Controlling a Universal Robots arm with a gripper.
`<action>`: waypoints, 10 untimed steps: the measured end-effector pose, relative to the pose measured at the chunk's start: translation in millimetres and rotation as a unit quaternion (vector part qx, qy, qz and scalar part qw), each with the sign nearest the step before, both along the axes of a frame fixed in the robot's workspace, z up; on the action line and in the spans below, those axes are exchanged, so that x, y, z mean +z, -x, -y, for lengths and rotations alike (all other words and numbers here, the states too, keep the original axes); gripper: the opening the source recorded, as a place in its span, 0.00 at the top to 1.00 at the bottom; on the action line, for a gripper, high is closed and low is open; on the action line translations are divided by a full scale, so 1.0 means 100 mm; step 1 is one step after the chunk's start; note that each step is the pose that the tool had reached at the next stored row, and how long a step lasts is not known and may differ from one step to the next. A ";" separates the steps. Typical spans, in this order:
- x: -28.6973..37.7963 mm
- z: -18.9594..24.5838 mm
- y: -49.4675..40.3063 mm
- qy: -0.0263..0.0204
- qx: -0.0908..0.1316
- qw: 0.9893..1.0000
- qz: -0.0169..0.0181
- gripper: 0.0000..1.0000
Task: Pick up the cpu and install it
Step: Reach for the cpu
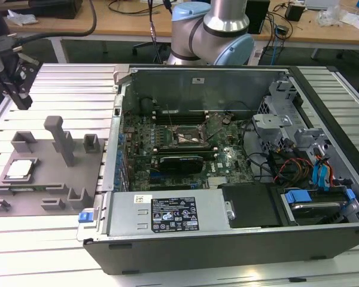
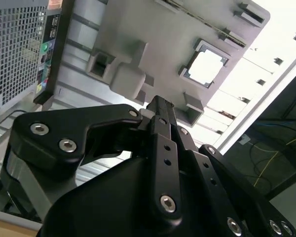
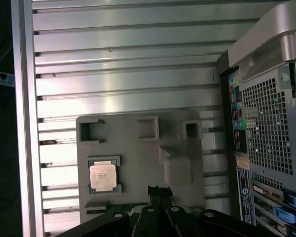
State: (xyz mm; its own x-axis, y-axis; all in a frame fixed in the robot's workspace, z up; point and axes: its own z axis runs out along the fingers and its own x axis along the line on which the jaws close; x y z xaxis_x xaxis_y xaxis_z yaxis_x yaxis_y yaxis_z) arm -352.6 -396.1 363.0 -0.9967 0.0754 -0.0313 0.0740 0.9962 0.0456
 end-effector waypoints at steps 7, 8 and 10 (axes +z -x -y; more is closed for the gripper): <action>-0.182 0.000 0.156 0.000 0.000 1.000 0.000 0.89; -0.212 0.001 0.174 0.000 0.000 1.000 0.000 0.89; -0.249 0.004 0.188 0.000 0.000 1.000 0.000 0.89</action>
